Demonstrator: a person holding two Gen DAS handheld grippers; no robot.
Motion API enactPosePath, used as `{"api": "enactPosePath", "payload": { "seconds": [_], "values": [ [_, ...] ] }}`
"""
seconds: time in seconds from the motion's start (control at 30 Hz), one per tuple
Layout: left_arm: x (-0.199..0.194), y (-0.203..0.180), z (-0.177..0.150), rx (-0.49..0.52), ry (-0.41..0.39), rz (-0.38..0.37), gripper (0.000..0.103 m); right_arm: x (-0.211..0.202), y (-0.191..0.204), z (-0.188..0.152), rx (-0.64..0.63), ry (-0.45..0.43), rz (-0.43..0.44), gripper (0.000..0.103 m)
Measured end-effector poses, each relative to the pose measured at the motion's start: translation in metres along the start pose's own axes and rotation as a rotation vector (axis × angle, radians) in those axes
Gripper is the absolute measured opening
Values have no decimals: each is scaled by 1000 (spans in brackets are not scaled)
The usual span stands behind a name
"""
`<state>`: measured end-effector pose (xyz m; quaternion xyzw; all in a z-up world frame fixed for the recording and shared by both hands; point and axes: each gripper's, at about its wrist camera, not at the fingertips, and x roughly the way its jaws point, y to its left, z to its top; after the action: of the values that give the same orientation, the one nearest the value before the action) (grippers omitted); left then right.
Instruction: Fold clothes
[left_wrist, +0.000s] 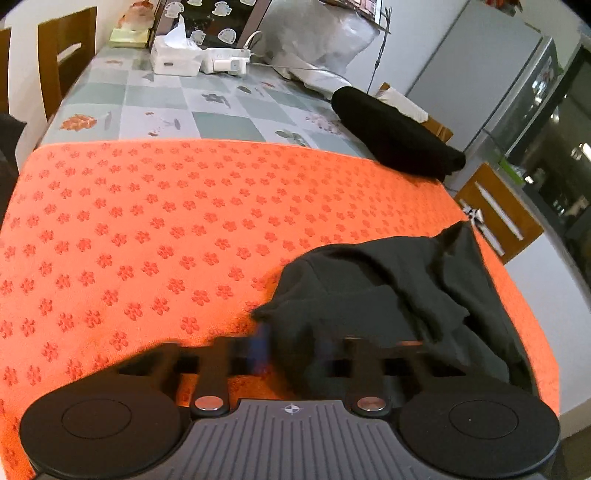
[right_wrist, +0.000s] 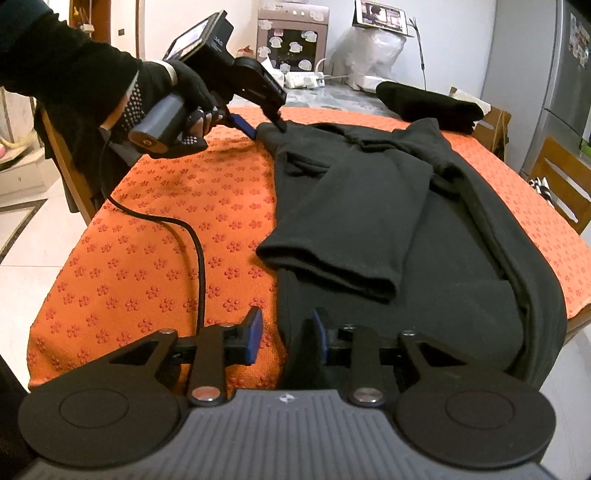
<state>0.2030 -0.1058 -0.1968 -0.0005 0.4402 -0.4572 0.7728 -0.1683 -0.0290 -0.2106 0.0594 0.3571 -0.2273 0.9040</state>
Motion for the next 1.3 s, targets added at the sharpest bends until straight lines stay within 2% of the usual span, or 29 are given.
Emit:
{"api": "enactPosePath", "payload": {
  "seconds": [0.17,0.37,0.5,0.77,1.03,1.17,1.23,1.3],
  "values": [
    [-16,-20,5,32,-62,7,11,-6,-24,3,56,-17,28,5],
    [-31,-71,19,168,-144,68,10,-18,-60,14,109,-30,58,5],
    [-25,-114,27,256,-157,83,10,-26,-88,19,145,-31,56,5],
    [25,-189,40,356,-125,105,10,-28,-156,22,272,-20,20,5],
    [105,-233,28,467,-3,188,12,-9,-215,11,421,26,57,5],
    [131,-236,17,495,40,199,21,10,-223,3,420,70,100,5],
    [135,-237,17,490,47,173,36,15,-226,1,411,79,121,5],
    [129,-237,20,463,31,120,56,15,-228,-1,400,79,144,6]
  ]
}}
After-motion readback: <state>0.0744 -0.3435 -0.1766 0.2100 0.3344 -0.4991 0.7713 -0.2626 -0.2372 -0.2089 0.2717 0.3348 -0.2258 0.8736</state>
